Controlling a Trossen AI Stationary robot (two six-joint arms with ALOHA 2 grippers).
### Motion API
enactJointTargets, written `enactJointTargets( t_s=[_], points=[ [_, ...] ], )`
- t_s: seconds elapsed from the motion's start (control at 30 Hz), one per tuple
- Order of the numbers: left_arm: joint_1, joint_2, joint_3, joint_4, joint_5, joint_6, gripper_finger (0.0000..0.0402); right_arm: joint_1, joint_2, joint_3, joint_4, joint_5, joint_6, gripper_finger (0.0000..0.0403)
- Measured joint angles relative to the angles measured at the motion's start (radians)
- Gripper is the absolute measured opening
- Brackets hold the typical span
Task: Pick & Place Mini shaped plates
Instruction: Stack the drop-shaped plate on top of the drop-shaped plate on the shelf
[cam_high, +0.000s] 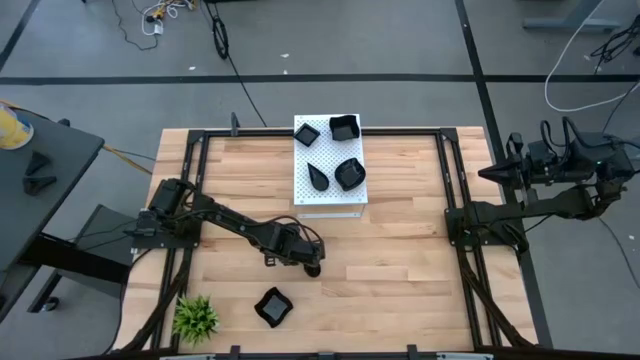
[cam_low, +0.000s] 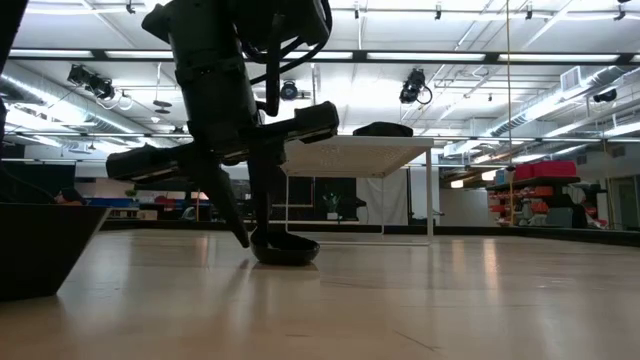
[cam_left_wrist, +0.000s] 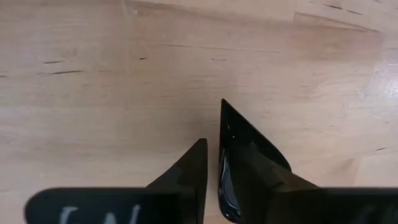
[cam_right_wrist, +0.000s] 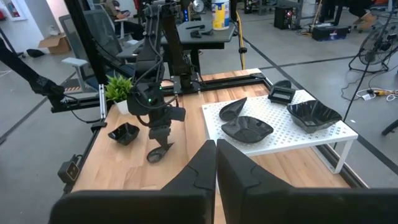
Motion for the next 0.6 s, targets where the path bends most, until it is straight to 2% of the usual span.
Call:
enactJointTargets(
  t_s=[0.6],
  points=[
    [0.000, 0.000, 0.000, -0.003, -0.011, 0.000, 0.0006, 0.000, 0.000, 0.000, 0.000, 0.000, 0.000, 0.0019]
  ],
)
